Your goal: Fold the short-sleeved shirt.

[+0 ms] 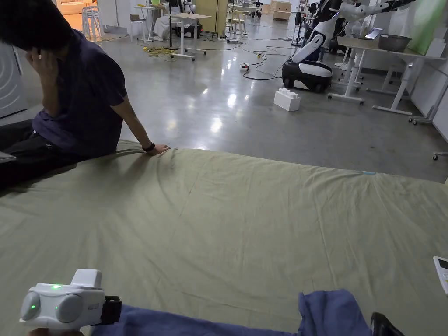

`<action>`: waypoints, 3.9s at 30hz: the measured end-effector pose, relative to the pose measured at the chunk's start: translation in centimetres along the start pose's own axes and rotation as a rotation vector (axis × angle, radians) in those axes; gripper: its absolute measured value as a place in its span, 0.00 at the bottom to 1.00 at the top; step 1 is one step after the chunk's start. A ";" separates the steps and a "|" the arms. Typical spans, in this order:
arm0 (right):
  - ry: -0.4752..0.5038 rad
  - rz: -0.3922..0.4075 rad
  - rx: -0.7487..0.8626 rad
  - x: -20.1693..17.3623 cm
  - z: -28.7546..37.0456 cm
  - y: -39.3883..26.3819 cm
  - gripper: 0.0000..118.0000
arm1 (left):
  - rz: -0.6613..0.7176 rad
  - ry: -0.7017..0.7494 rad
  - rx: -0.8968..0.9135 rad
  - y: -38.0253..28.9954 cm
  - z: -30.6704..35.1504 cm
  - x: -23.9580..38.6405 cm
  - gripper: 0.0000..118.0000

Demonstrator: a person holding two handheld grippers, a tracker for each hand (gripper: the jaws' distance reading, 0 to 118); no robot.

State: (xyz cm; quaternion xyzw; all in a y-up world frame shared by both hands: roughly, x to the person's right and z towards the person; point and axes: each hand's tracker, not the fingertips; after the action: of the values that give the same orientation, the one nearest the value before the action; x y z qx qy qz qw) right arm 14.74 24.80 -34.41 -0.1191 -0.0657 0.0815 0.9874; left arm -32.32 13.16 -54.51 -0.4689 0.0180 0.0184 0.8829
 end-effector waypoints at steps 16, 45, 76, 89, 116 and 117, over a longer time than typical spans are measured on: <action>-0.012 -0.086 -0.346 4.5 -7.0 -4.4 0.01 | -0.156 0.027 -0.034 -0.2 -3.5 2.3 0.47; 0.130 0.039 -0.796 4.9 -26.1 -9.1 0.13 | -0.073 -0.009 0.083 -1.6 3.9 1.4 0.04; 0.160 -0.060 -0.586 11.0 -1.8 -3.4 0.02 | -0.053 -0.219 0.216 -9.3 17.1 -4.6 0.04; 0.136 0.036 -0.810 9.5 2.0 -11.8 0.02 | -0.125 -0.172 -0.055 -15.0 14.1 -4.0 0.04; -0.026 0.048 -0.321 4.0 4.2 -4.1 0.60 | -0.072 -0.094 0.378 -11.5 16.4 -0.2 0.50; -0.026 0.035 -0.279 3.4 4.1 -3.4 0.60 | -0.080 -0.082 0.417 -11.2 16.8 0.8 0.50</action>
State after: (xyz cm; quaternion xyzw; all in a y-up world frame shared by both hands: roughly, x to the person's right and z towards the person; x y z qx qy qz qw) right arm 17.97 23.02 -29.24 -0.2552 -0.0870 0.0905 0.9587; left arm -30.69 20.87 -35.91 -0.2753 -0.0331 -0.0020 0.9608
